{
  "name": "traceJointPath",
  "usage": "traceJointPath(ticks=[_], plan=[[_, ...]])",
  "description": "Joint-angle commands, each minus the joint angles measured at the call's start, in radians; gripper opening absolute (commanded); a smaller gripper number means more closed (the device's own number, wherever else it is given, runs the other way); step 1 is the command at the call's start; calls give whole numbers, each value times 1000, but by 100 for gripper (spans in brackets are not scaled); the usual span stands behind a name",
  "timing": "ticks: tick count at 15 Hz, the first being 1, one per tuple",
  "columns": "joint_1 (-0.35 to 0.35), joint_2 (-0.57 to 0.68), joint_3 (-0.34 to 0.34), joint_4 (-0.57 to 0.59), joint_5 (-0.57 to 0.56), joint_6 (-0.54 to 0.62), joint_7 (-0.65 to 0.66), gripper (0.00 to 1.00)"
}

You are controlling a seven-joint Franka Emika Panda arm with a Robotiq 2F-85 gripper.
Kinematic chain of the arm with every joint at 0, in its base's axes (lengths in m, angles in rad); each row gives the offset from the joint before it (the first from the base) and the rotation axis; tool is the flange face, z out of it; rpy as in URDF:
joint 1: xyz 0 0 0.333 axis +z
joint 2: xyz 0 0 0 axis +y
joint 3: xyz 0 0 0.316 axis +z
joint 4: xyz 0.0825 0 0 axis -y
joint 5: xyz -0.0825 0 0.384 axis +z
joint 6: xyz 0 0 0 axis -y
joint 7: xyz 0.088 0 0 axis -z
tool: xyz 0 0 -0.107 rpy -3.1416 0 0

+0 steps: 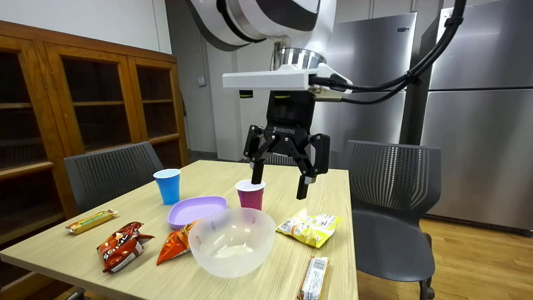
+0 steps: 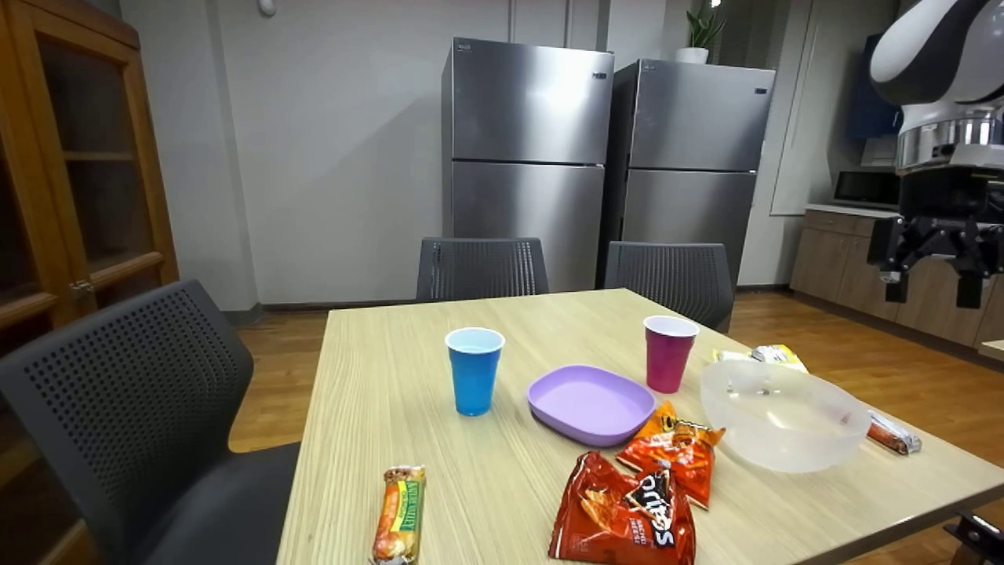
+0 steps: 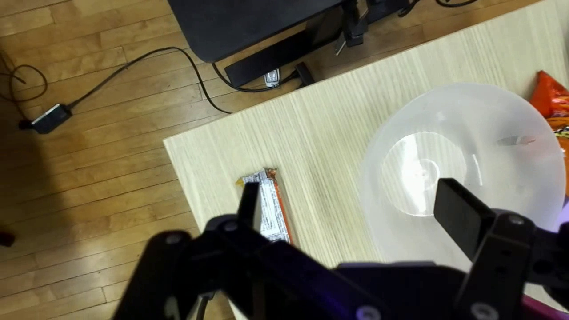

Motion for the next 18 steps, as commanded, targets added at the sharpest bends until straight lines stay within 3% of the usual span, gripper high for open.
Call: traceJointPath(ticks=[1, 9, 11, 18], plan=[[-22, 6, 16, 6, -9, -2, -1, 100], [-28, 18, 16, 14, -14, -3, 0, 100], [-26, -5, 19, -35, -29, 115, -10, 100], [-38, 140, 13, -72, -8, 449, -15, 100]])
